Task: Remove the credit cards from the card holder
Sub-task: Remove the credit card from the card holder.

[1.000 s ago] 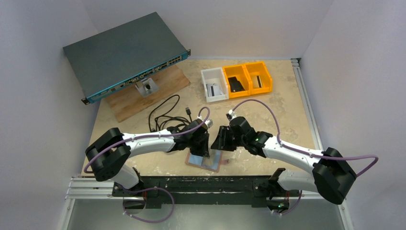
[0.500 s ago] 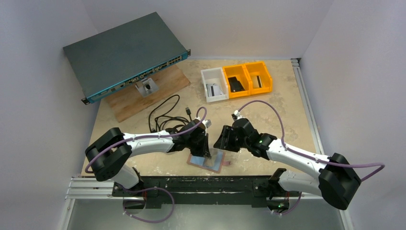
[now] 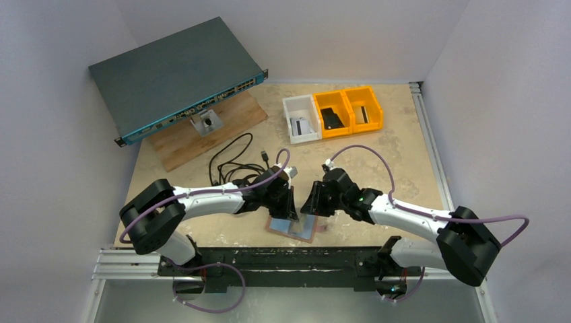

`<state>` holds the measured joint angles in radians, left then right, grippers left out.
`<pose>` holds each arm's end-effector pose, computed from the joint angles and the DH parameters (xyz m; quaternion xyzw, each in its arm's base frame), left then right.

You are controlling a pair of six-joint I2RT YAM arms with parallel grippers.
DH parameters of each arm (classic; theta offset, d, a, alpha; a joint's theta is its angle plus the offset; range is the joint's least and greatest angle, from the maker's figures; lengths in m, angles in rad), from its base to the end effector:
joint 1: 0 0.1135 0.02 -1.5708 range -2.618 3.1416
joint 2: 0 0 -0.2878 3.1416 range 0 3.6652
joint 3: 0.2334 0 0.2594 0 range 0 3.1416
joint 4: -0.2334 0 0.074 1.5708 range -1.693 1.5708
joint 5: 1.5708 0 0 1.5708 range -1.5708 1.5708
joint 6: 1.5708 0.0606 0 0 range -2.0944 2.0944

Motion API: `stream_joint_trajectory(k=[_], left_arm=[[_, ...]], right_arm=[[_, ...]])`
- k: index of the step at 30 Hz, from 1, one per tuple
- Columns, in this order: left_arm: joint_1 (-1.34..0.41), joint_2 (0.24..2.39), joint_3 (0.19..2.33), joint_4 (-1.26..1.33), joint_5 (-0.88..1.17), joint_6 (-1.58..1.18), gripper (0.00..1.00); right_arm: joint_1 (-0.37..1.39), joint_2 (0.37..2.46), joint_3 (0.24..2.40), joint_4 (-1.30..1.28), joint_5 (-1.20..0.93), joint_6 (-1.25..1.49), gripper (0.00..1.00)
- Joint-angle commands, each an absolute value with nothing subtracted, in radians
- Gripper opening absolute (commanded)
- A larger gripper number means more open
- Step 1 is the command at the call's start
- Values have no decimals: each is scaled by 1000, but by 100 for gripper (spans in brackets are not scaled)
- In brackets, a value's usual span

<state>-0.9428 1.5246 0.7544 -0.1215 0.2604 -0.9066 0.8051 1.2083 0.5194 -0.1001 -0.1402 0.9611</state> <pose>0.1712 -0.2624 0.1652 0.0602 0.9340 -0.3374 0.1011 0.1639 0.1827 0.1734 0.0453 0.9216 0.3348 0.1912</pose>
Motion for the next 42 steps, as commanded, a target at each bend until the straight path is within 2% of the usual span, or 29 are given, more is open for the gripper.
stream_joint_trajectory(k=[1,3,4,8,13,19,22,26,31,42], left_arm=[[-937,1500,770,-126,260,-900,11],[-937,1482,776,-183,226,-885,25],[-937,1474,783,-216,207,-875,30],[-937,1445,794,-327,120,-846,32],[-937,1432,795,-418,19,-827,23],[-937,1498,795,-406,15,-821,5],[-939,1524,791,-387,22,-825,1],[-939,1539,784,-361,38,-829,0],[-938,1516,782,-374,36,-831,0],[-937,1308,786,-570,-90,-846,6]], right_arm=[[810,1231,530,-58,-168,959,0],[808,1231,533,-77,-169,956,0],[809,1229,535,-94,-157,950,0],[806,1226,560,-160,-118,905,0],[801,1219,577,-194,-106,876,0],[800,1226,604,-208,-122,852,0],[801,1217,617,-188,-136,850,13],[810,1230,617,-127,-195,884,24],[847,1269,639,-72,-222,920,31],[906,1431,730,-6,-245,945,33]])
